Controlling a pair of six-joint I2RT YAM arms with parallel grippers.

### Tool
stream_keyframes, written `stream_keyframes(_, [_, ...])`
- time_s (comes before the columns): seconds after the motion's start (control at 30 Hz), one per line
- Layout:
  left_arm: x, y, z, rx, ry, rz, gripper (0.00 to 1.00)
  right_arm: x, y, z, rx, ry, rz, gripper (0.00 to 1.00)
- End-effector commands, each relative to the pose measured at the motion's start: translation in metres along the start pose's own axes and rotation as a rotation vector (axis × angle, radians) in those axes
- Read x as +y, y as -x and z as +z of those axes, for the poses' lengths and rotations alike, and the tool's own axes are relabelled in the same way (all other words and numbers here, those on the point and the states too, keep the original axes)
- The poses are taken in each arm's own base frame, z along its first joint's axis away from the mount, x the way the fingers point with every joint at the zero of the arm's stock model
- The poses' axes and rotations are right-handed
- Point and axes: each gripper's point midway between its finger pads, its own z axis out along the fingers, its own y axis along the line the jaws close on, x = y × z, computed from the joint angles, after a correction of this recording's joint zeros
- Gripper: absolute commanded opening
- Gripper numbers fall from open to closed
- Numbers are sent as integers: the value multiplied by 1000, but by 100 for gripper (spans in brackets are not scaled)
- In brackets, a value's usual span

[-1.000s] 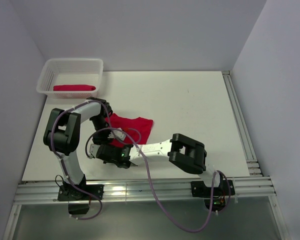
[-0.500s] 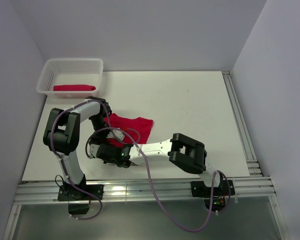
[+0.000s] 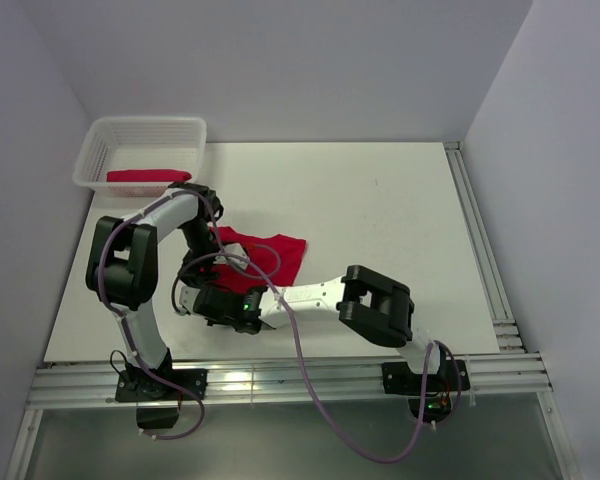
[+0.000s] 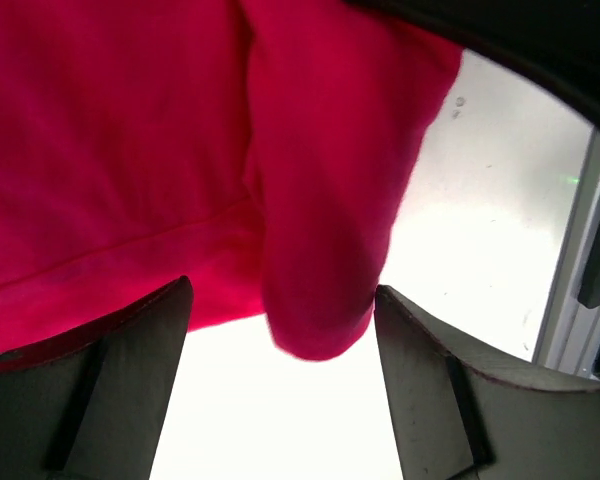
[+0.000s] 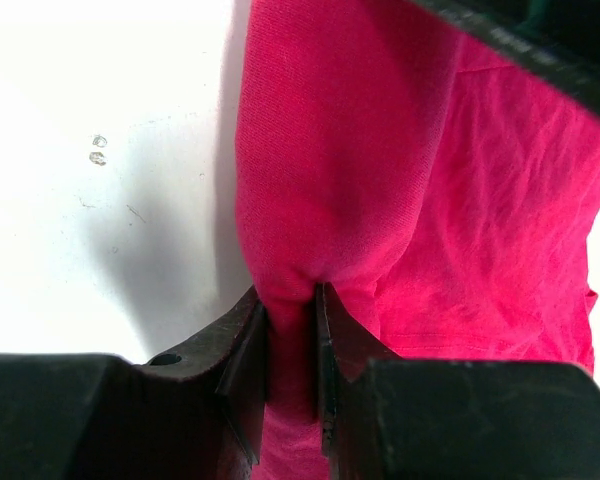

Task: Roll the t-shirts
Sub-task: Roll the tshirt

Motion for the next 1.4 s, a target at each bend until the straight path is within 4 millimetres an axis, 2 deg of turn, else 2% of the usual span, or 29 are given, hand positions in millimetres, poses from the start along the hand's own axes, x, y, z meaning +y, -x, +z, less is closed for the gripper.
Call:
stream_keyframes(0.0, [7,5,-26,-28,90,1,79,6,-10,-7,30,73,13,0])
stream_keyframes(0.1, [10,8,-40,-63,125,3,79,10,-10,-6,28,97,11,0])
stream_keyframes(0.27, [26,17,-83,-148,264,1,79,16,-9,-6,22,163,28,0])
stream_keyframes(0.5, [42,-7,-124,-308,477,-128,79,27,-2,-11,-15,370,104,0])
stream_keyframes(0.53, [41,-9,-124,-330,490,-148,79,26,0,-13,-22,400,121,0])
stream_keyframes(0.6, [47,-25,-142,-368,605,-184,79,24,2,-16,-38,495,170,0])
stream_keyframes(0.67, [40,-32,-141,-377,641,-193,79,22,-1,-18,-32,558,205,0])
stream_keyframes(0.7, [43,-39,-145,-379,686,-196,79,20,0,-19,-48,616,235,0])
stream_keyframes(0.77, [30,-34,-137,-401,707,-168,79,23,-7,-19,-21,698,269,0])
stream_keyframes(0.8, [30,-33,-137,-395,734,-143,79,20,1,-22,-41,739,283,0])
stream_keyframes(0.83, [22,-30,-128,-393,744,-113,80,17,3,-25,-58,813,321,0])
stream_keyframes(0.87, [20,-26,-127,-409,760,-93,79,23,-4,-24,-32,874,348,0])
stream_keyframes(0.9, [23,-25,-130,-403,804,-64,80,17,3,-26,-52,900,362,0])
stream_keyframes(1.03, [16,-17,-124,-416,851,-10,79,7,3,-25,-67,1051,464,0])
stream_keyframes(1.07, [16,-15,-123,-424,855,0,78,10,-4,-22,-36,1089,499,0])
stream_keyframes(1.1, [15,-13,-124,-428,864,9,77,4,5,-23,-62,1114,515,0])
stream_keyframes(1.17, [16,-11,-127,-436,899,19,77,0,2,-24,-60,1200,589,0])
stream_keyframes(1.2, [15,-11,-121,-438,900,21,77,-7,5,-23,-77,1213,603,0])
stream_keyframes(1.27, [18,-11,-128,-427,956,46,78,-17,3,-18,-73,1246,661,0])
stream_keyframes(1.3, [16,-10,-122,-437,955,41,78,-20,3,-17,-73,1253,671,0])
stream_keyframes(1.37, [14,-8,-126,-423,994,76,79,-26,4,-13,-62,1275,722,0])
